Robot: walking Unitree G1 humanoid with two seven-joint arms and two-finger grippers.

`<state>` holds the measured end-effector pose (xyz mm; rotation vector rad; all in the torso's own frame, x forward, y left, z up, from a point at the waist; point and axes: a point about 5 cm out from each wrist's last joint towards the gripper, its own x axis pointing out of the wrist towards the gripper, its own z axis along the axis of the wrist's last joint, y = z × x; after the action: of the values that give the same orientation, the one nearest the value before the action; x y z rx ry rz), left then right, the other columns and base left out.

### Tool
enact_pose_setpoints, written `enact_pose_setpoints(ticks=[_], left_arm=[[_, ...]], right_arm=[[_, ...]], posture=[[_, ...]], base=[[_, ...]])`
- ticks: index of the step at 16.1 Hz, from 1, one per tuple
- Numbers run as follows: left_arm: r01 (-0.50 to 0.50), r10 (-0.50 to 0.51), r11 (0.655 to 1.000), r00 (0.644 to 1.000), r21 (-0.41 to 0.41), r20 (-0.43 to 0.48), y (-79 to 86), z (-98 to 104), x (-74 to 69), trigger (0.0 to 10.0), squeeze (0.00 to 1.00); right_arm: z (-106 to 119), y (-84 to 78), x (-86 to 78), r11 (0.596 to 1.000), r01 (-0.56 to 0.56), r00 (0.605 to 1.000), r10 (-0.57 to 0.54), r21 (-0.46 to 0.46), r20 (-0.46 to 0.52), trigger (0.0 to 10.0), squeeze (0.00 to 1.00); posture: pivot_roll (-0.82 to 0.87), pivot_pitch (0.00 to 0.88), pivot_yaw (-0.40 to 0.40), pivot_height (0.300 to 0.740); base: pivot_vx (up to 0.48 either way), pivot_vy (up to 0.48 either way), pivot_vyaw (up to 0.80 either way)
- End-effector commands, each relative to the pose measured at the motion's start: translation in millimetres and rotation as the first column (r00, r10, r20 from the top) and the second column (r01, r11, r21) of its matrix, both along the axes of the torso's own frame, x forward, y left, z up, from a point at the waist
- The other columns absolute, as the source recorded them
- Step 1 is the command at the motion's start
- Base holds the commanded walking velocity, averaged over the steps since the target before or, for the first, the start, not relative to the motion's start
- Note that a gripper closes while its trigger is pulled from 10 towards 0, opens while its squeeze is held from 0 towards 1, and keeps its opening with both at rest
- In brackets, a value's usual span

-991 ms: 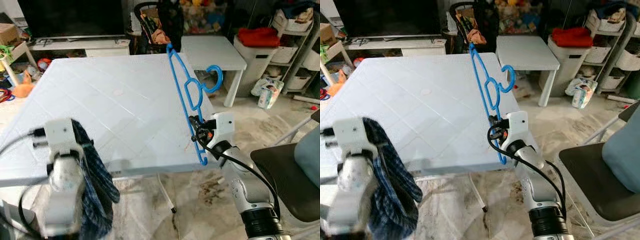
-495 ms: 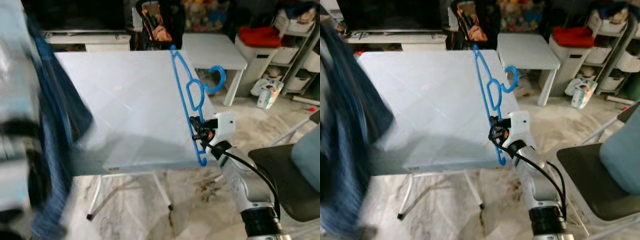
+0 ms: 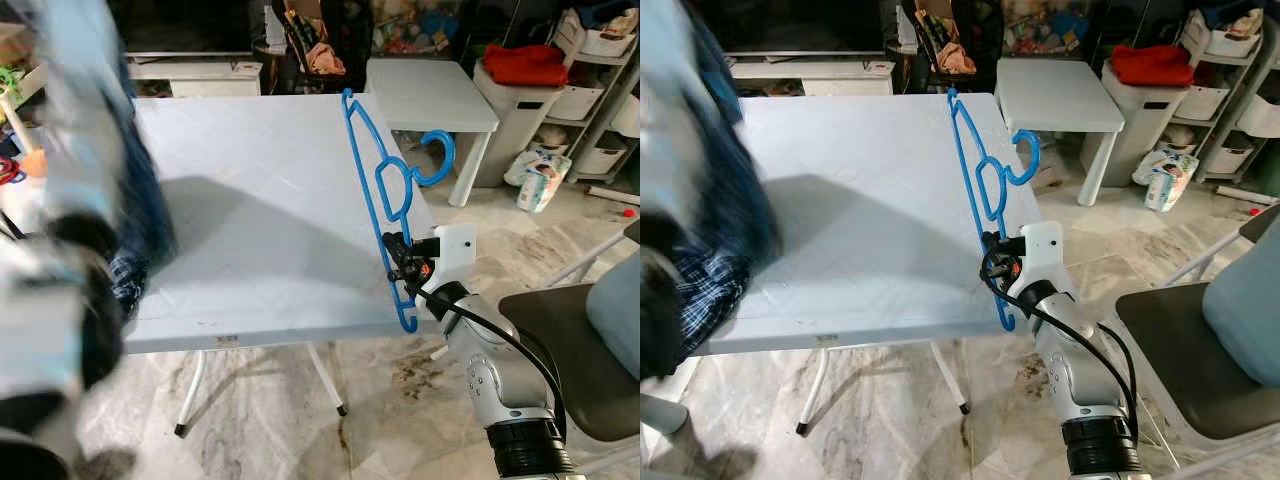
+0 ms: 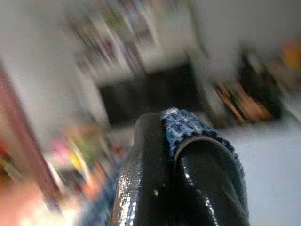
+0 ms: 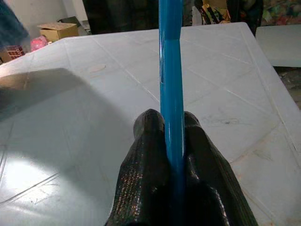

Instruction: Hang hanger

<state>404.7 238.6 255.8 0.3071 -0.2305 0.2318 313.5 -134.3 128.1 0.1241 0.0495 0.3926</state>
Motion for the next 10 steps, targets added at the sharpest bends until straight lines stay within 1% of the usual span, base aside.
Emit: enact_pose_setpoints(ticks=[1,2,3,4,5,6,7,8,9,10], left_arm=[[0.019,-0.024,0.999,0.99,-0.035,-0.141,0.6,-36.3,-2.8,10.0,1.0],[0.016,-0.03,0.998,0.978,-0.065,-0.208,1.2,-62.0,-8.7,10.0,1.0],[0.045,-0.079,0.992,0.949,-0.118,-0.305,0.4,-89.2,-16.0,10.0,1.0],[0.05,-0.111,0.984,0.925,-0.173,-0.363,2.8,-109.4,-25.0,10.0,1.0],[0.075,-0.145,0.981,0.895,-0.179,-0.421,3.6,-128.5,-37.1,10.0,1.0],[0.082,-0.156,0.979,0.886,-0.185,-0.436,4.5,-136.3,-45.9,10.0,1.0],[0.099,-0.162,0.981,0.885,-0.165,-0.437,4.7,-140.7,-56.9,10.0,1.0],[0.12,-0.148,0.988,0.893,-0.092,-0.425,4.7,-140.0,-70.4,10.0,1.0],[0.123,-0.144,0.989,0.896,-0.076,-0.421,4.3,-139.1,-76.4,10.0,1.0],[0.093,-0.125,0.991,0.902,-0.098,-0.413,3.9,-136.0,-88.4,10.0,1.0]], right_arm=[[7.4,1.5,-0.3,1.0,-0.006,1.0,0.007,-0.006,0.024,10.0,0.0],[6.6,2.8,-1.1,1.0,-0.014,1.0,0.014,-0.007,0.02,10.0,0.0],[4.0,4.0,-2.6,1.0,-0.018,1.0,0.018,-0.006,0.011,10.0,0.0],[-0.5,5.7,-4.6,1.0,-0.02,1.0,0.02,-0.003,-0.005,10.0,0.0],[-4.4,10.0,-7.7,1.0,-0.03,0.999,0.03,0.002,-0.014,10.0,0.0],[-5.8,13.1,-9.3,0.999,-0.038,0.999,0.038,0.007,-0.017,10.0,0.0],[-7.8,15.0,-10.3,0.999,-0.04,0.999,0.04,0.01,-0.023,10.0,0.0],[-10.5,15.8,-11.4,0.999,-0.042,0.999,0.043,0.013,-0.032,10.0,0.0],[-11.4,16.2,-11.4,0.999,-0.045,0.998,0.045,0.012,-0.035,10.0,0.0],[-10.5,15.9,-9.7,0.999,-0.044,0.998,0.045,0.012,-0.034,10.0,0.0]], posture=[[-0.07,0.016,0.0,0.74],[-0.07,0.021,0.0,0.74],[-0.06,0.019,-0.002,0.74],[-0.05,0.014,0.001,0.74],[-0.04,0.007,0.006,0.74],[-0.04,0.003,0.008,0.74],[-0.04,0.0,0.009,0.74],[-0.03,0.0,0.01,0.74],[-0.03,0.0,0.009,0.74],[-0.02,0.0,0.005,0.74]], base=[[0.0,0.0,0.0],[0.0,0.0,0.0],[0.0,0.0,0.0],[0.0,0.0,0.0],[0.0,0.0,0.0],[0.0,0.0,0.0],[0.0,0.0,0.0],[0.0,0.0,0.0],[0.0,0.0,0.0],[0.0,0.0,0.0]])
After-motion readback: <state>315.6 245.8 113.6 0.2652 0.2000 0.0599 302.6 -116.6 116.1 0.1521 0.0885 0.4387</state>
